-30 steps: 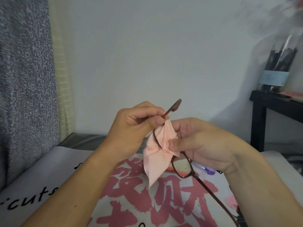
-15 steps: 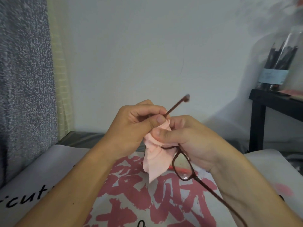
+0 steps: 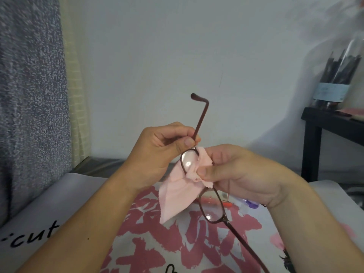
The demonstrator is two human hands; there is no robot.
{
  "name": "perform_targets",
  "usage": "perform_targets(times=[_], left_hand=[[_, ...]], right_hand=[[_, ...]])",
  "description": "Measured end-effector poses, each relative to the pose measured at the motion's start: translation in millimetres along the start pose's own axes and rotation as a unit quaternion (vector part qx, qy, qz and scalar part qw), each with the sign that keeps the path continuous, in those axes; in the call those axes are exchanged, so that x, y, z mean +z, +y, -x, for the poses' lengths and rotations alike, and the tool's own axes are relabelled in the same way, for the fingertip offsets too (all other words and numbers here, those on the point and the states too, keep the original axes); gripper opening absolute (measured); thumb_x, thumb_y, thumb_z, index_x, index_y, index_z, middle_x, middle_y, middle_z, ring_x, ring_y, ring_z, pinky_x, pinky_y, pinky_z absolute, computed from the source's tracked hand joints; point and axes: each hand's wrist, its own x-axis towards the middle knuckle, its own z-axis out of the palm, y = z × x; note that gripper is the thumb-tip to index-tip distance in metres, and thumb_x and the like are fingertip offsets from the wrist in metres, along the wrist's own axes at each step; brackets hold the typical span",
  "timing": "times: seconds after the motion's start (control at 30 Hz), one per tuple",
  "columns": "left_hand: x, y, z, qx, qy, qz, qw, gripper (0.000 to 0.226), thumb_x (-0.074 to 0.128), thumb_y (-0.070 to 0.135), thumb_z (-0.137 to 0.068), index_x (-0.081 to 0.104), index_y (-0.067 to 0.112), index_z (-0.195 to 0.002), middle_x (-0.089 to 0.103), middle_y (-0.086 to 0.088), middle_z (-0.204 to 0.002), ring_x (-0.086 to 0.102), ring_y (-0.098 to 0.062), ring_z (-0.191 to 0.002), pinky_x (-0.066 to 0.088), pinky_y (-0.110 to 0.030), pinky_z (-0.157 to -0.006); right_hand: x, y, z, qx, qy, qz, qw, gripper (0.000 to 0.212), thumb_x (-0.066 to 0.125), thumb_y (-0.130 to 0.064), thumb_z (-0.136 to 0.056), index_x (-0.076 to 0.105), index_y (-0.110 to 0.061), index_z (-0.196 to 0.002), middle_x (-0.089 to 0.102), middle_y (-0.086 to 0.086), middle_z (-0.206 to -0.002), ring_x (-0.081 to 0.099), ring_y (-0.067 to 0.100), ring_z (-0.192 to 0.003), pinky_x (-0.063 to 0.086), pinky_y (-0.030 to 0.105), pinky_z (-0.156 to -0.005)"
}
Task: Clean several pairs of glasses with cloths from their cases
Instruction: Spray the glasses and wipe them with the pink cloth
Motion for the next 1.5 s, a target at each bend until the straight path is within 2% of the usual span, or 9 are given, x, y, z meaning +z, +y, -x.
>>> perform_targets(times=[0.23,0.4,0.57,0.73,0.9,1.03,1.23,1.37,1.5], left_hand=[[2.8,-0.2,1.3,-0.016,-0.024,-0.027,0.999,0.015,0.075,0.012,-0.082,0.082,0.025,-0.085,0.069,0.002,-0.081,0.064,-0.014,-0.080,0.053,-0.024,-0.076],[7.9,-0.9,1.7,-0.052,0.027,-0.002,0.998,0.011,0.071,0.013,-0.080,0.080,0.020,-0.081,0.071,0.004,-0.078,0.067,-0.009,-0.075,0.053,-0.019,-0.071],[5.6,-0.2,1.6,-0.063,0.048,0.008,0.997,0.010,0.073,0.017,-0.080,0.080,0.025,-0.077,0.071,0.002,-0.082,0.066,-0.011,-0.077,0.053,-0.021,-0.074],[-5.2,6.1,-0.8,-0.032,0.115,0.017,0.993,0.018,0.072,0.021,-0.077,0.082,0.034,-0.083,0.075,0.009,-0.085,0.069,-0.007,-0.085,0.053,-0.019,-0.082],[-8.9,17.3,-1.4,0.020,0.054,-0.129,0.990,0.021,0.068,0.020,-0.084,0.080,0.037,-0.086,0.072,0.010,-0.089,0.065,-0.011,-0.088,0.052,-0.022,-0.075],[-10.2,34.7,-3.0,0.134,-0.089,-0.388,0.908,0.012,0.068,0.024,-0.093,0.078,0.026,-0.099,0.069,0.014,-0.093,0.061,-0.017,-0.095,0.048,-0.025,-0.082],[-6.7,45.8,-3.6,0.238,-0.169,-0.649,0.703,0.034,0.081,0.009,-0.080,0.076,0.030,-0.106,0.068,0.007,-0.095,0.055,-0.021,-0.090,0.035,-0.037,-0.082],[-2.5,50.9,-2.9,0.250,-0.176,-0.602,0.738,0.019,0.067,0.019,-0.092,0.076,0.029,-0.105,0.067,0.009,-0.094,0.056,-0.019,-0.089,0.040,-0.037,-0.081],[-8.2,40.0,-3.1,0.166,-0.121,-0.488,0.849,0.016,0.062,0.031,-0.099,0.077,0.029,-0.105,0.065,0.015,-0.096,0.057,-0.011,-0.095,0.048,-0.035,-0.083]], right_hand=[[5.7,5.8,-8.6,0.016,0.062,0.035,0.997,0.014,0.068,0.005,-0.089,0.072,-0.003,-0.100,0.074,0.011,-0.091,0.071,0.023,-0.086,0.055,0.036,-0.083],[8.7,5.5,-9.3,0.002,0.110,0.026,0.994,0.027,0.066,-0.029,-0.095,0.074,-0.006,-0.084,0.071,0.009,-0.079,0.067,0.019,-0.074,0.052,0.029,-0.076],[12.6,5.2,-14.1,-0.016,0.151,0.006,0.988,0.026,0.060,-0.028,-0.100,0.074,-0.008,-0.091,0.070,0.006,-0.080,0.063,0.016,-0.077,0.050,0.024,-0.076],[-24.7,-2.8,1.3,-0.063,0.286,-0.026,0.956,0.025,0.056,-0.022,-0.103,0.071,-0.003,-0.104,0.075,0.018,-0.107,0.070,0.038,-0.104,0.057,0.046,-0.093],[-51.7,-6.5,22.6,-0.008,0.327,0.066,0.943,0.031,0.056,-0.023,-0.102,0.070,0.002,-0.112,0.075,0.018,-0.112,0.071,0.034,-0.108,0.053,0.043,-0.102],[-49.3,-8.5,29.2,0.032,0.275,0.155,0.948,0.028,0.058,-0.024,-0.101,0.076,-0.003,-0.103,0.077,0.015,-0.101,0.069,0.025,-0.090,0.049,0.035,-0.088],[-37.5,-8.1,20.7,0.040,0.215,0.158,0.963,0.023,0.059,-0.021,-0.100,0.077,-0.006,-0.100,0.078,0.012,-0.100,0.073,0.021,-0.088,0.058,0.024,-0.077],[-41.3,-6.0,22.4,0.043,0.237,0.146,0.959,0.023,0.060,-0.018,-0.099,0.076,-0.002,-0.104,0.077,0.016,-0.103,0.072,0.019,-0.087,0.057,0.022,-0.076],[-44.0,-6.5,24.8,0.026,0.279,0.162,0.946,0.013,0.063,-0.009,-0.098,0.072,-0.005,-0.106,0.077,0.017,-0.098,0.070,0.019,-0.080,0.054,0.023,-0.068]])
